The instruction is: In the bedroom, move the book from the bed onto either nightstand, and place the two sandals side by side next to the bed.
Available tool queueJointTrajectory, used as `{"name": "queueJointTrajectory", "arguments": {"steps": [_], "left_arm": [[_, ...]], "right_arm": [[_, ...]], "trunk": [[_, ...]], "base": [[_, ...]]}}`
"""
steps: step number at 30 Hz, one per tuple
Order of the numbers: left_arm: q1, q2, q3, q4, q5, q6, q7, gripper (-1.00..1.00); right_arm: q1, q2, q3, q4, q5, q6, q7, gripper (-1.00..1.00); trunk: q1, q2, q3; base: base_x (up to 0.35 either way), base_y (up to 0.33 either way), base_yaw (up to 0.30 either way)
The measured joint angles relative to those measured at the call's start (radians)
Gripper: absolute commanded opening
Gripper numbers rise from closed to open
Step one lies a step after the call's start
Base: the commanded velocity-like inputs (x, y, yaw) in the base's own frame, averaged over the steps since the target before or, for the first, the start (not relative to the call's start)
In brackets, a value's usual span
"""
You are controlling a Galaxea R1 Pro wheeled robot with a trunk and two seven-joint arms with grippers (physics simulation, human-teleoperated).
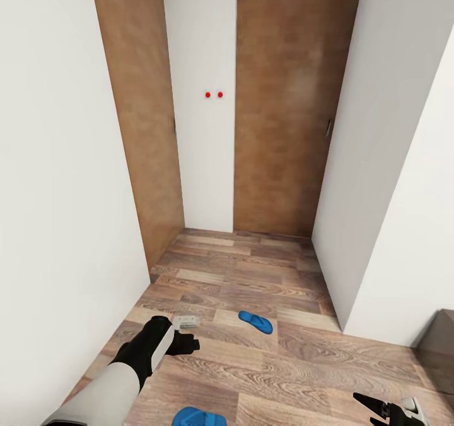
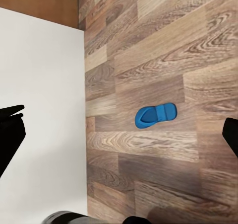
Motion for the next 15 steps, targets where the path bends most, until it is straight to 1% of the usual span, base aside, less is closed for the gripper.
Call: {"name": "queueJointTrajectory", "arguments": {"steps": [15], "left_arm": [[0.000,0.000,-0.002,0.000,-0.002,-0.002,-0.001,1.00]], "right_arm": [[0.000,0.000,0.000,0.001,0.000,0.000,0.000,1.00]], "trunk": [[0.058,-0.105,-0.047]], "base": [[0.000,0.000,0.000]]}}
